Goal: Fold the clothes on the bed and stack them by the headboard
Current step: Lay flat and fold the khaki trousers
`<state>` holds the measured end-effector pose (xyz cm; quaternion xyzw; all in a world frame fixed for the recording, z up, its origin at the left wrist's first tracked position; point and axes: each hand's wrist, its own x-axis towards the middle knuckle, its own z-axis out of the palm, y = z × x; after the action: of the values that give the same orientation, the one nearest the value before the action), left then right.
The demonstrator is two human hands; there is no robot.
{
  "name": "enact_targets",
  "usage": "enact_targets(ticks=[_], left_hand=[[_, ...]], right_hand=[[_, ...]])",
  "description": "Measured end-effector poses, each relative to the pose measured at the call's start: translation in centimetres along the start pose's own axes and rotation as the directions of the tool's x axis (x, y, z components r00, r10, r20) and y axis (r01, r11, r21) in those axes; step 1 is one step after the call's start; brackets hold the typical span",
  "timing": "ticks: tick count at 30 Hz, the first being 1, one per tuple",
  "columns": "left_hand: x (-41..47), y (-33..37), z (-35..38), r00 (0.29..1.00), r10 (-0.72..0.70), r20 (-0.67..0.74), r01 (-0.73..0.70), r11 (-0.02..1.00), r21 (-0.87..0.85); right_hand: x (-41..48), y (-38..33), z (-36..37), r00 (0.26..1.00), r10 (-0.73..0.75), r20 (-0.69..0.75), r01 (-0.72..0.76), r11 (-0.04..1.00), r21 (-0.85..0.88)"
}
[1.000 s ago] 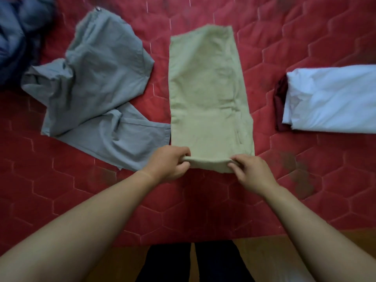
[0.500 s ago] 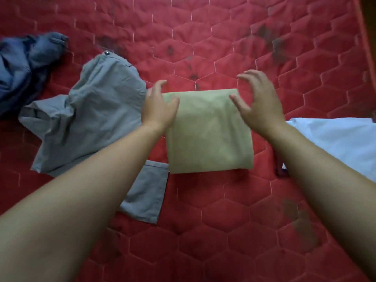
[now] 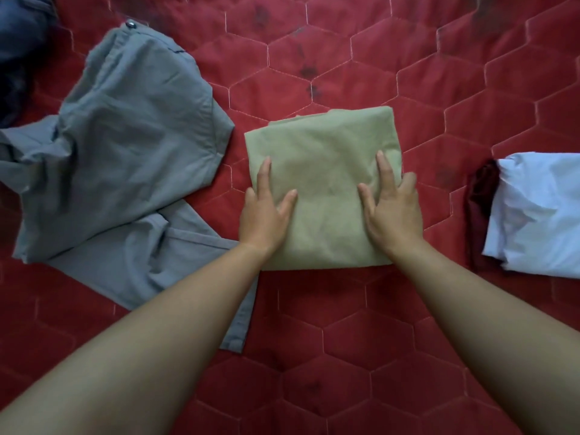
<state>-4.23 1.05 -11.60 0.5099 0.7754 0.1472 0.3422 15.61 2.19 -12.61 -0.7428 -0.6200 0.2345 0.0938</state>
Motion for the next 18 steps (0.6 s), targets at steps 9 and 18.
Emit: enact_targets(ticks=[9,18], left_hand=[[-6.5,-1.7,0.5,0.99,0.105,0.094,-0.119,0.981,0.151],[-3.3,1.3,-1.9,0.922,0.385,0.039,-0.387,0.911,0.143]], right_hand=[[-6.6,3.2,-2.3,0.989,0.142,-0.043,-0.138,0.987,0.085],[-3.5,2.4,-4.9,0.982,0.149,-0.12,-0.11,0.953,0.283]])
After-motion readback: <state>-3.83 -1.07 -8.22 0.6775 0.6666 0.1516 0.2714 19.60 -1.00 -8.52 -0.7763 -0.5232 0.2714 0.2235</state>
